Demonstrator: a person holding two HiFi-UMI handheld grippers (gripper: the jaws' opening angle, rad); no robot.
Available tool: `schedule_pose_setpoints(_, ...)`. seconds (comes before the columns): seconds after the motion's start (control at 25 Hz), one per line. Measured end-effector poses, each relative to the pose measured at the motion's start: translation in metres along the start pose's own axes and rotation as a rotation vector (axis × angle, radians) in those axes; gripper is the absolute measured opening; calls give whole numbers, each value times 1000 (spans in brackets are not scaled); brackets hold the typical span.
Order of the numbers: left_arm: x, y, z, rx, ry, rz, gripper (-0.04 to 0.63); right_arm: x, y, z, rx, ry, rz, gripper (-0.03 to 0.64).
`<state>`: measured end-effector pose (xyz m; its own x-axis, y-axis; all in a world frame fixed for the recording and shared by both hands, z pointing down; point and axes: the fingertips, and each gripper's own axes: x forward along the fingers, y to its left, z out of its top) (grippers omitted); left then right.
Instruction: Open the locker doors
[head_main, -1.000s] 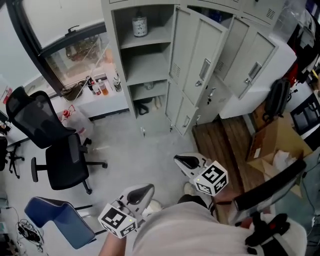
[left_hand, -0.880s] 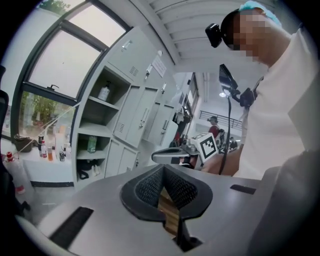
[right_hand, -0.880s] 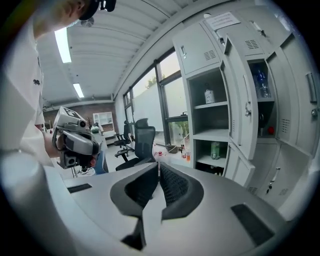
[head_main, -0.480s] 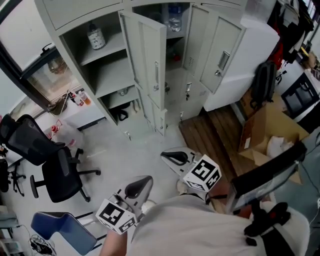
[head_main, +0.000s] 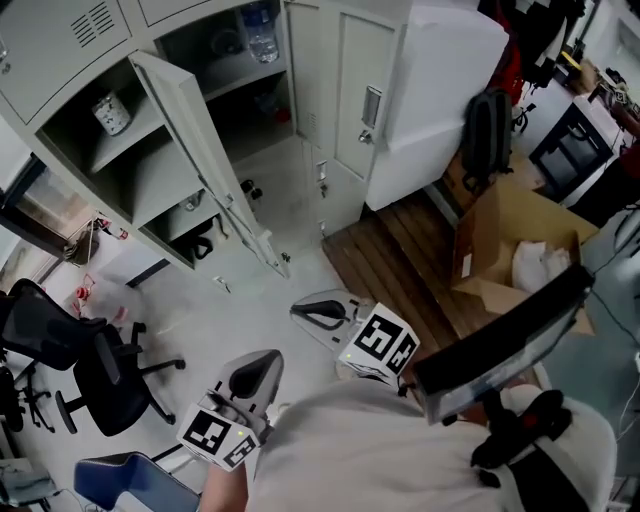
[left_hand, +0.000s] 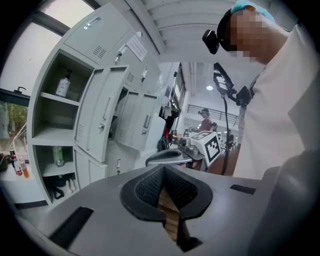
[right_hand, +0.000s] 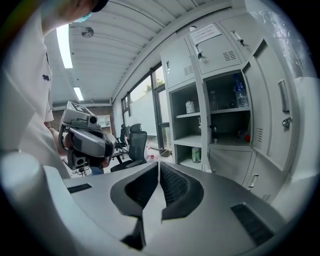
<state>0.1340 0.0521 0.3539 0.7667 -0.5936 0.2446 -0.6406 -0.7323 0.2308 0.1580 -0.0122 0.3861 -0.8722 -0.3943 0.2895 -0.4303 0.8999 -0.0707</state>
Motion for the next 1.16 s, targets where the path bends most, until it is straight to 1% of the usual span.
schedule_pose_setpoints(0.36, 45, -1, 13, 21, -4, 4, 9, -27, -35, -9, -4, 9, -20, 23)
schedule_pose_setpoints(0.56, 70, -8, 16, 42, 7, 13, 9, -46, -52, -18, -1, 6, -22, 23)
schedule_pose_setpoints(0.72, 88, -14, 20, 65, 15, 18, 9, -64, -70, -25, 11, -3, -45, 23)
schedule_pose_setpoints(0.92, 113, -9, 24, 91, 28, 41, 9, -86, -113, -43, -3, -4, -133, 24)
schedule_pose_setpoints(1.16, 157, 12, 48, 120, 56, 65, 11, -127, -203, -36, 18, -13, -295, 23)
